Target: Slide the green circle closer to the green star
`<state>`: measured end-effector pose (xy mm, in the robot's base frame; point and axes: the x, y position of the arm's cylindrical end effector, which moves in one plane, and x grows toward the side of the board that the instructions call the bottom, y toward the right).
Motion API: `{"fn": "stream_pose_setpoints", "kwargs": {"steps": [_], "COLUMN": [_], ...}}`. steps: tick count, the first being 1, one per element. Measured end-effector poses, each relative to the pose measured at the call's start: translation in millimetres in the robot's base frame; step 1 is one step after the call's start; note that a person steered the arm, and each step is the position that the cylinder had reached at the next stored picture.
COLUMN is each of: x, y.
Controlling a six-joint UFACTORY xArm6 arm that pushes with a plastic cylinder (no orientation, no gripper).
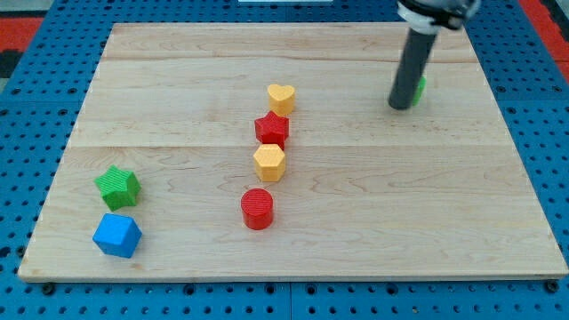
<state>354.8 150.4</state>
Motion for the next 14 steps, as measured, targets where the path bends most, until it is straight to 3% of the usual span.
{"fn": "stream_pose_setpoints", "kwargs": {"steps": [1, 2, 4, 6, 7, 8, 9, 10, 11, 13, 14], "x": [11, -23, -48, -38, 15, 5, -36, -49, -102, -37, 8], "y": [59, 98, -142, 26, 16, -74, -158, -126, -124, -322, -345]}}
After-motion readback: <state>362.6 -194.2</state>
